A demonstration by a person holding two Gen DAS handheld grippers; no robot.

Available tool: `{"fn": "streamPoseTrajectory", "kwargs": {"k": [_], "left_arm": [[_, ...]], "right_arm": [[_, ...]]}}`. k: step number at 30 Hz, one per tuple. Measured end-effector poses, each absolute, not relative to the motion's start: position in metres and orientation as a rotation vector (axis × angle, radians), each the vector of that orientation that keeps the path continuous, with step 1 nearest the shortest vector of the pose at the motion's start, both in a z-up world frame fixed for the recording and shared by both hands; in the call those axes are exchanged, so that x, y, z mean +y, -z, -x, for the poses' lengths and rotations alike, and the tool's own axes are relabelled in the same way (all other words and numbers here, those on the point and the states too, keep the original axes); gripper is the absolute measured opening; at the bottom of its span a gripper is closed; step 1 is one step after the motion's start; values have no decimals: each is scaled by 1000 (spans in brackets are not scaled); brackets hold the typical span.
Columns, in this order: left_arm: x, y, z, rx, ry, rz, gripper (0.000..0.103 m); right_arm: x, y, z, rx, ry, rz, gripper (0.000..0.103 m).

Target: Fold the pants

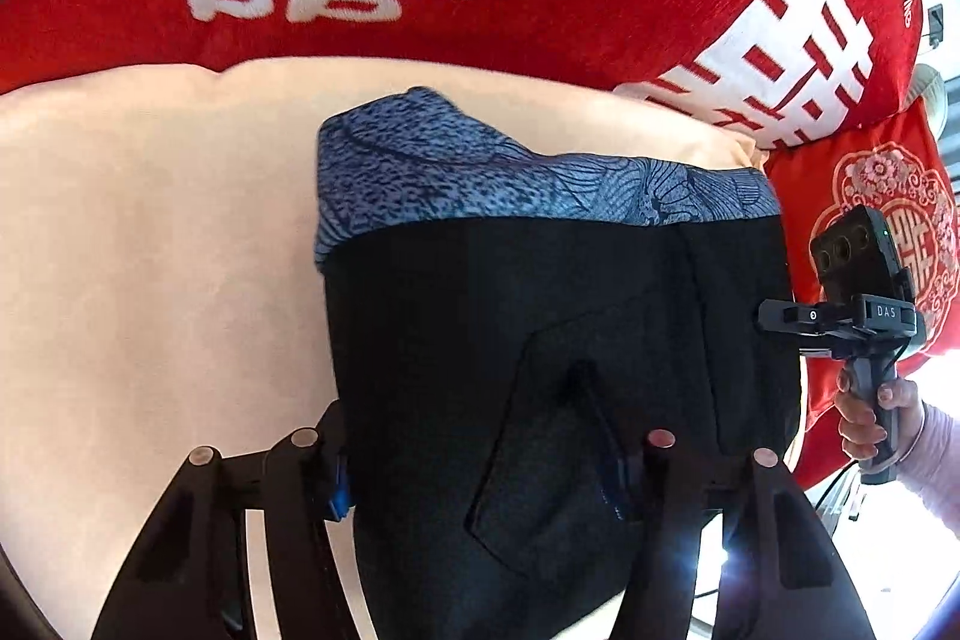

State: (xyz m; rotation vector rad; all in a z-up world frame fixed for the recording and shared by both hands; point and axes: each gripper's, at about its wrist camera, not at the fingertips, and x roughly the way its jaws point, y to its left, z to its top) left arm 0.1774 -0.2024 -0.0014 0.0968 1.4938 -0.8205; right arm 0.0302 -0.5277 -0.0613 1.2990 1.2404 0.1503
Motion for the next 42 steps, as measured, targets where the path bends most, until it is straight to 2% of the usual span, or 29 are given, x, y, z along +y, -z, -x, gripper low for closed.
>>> {"fn": "streamPoseTrajectory", "kwargs": {"k": [13, 19, 22, 23, 26, 33, 34, 35, 36, 37, 42], "left_arm": [[-142, -33, -139, 1523, 798, -109, 61], [-117, -19, -127, 1554, 752, -125, 61], [-112, -7, -124, 1501, 681, -215, 61], [-112, -4, -124, 1485, 676, -230, 64], [-110, -2, -122, 1458, 649, -246, 81], [-113, -18, -108, 1412, 632, -292, 81], [-113, -23, -104, 1405, 639, -282, 81], [-116, -26, -102, 1399, 639, -273, 81], [-114, -30, -98, 1390, 638, -275, 81], [-114, -33, -95, 1380, 637, -280, 81], [-122, -36, -108, 1344, 612, -281, 81]], "right_arm": [[-464, 32, 4, 1216, -176, -1355, 48], [-445, 37, 11, 1278, -138, -1333, 48], [-438, 45, 7, 1335, -58, -1268, 53], [-438, 45, 6, 1337, -38, -1259, 55], [-438, 41, 2, 1373, 49, -1157, 64], [-429, 1, 10, 1395, 229, -901, 64], [-428, -7, 14, 1376, 242, -903, 64], [-427, -12, 18, 1361, 250, -904, 58], [-425, -16, 20, 1350, 255, -898, 42], [-423, -21, 22, 1346, 257, -879, 36], [-423, -24, 1, 1317, 257, -824, 35]]}}
